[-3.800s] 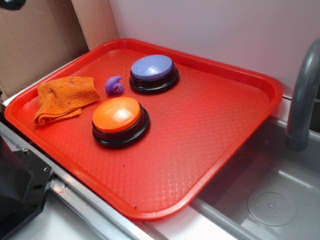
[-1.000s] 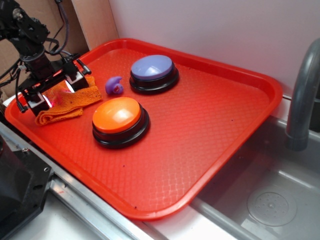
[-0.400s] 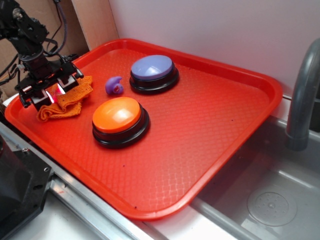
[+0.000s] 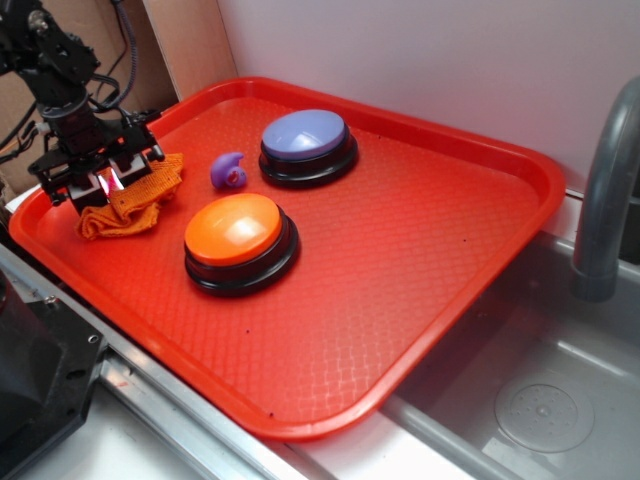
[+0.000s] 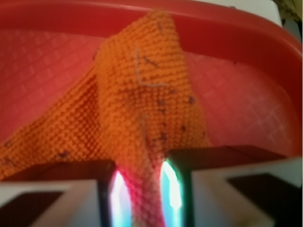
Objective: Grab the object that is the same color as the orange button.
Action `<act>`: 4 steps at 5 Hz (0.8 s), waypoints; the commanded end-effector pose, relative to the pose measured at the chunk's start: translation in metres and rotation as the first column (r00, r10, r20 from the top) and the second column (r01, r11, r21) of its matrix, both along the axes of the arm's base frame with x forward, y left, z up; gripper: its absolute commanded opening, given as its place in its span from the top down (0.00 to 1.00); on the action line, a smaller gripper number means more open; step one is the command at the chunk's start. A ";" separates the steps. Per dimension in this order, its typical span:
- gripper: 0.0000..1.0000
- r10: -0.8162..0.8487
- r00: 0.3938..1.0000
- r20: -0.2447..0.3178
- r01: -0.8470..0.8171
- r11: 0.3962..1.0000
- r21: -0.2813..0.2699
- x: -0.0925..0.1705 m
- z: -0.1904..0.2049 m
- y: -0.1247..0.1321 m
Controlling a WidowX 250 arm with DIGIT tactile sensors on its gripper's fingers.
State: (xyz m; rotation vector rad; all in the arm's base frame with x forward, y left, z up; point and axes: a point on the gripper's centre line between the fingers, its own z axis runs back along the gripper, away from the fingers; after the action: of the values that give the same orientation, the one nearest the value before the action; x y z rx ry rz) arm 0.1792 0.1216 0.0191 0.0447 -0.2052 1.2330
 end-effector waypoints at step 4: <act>1.00 -0.790 0.604 -0.107 0.795 0.607 0.003 0.012 0.125 -0.057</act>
State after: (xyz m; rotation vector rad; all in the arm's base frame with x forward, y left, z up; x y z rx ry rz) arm 0.1905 0.0540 0.1308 0.0315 -0.0975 0.3143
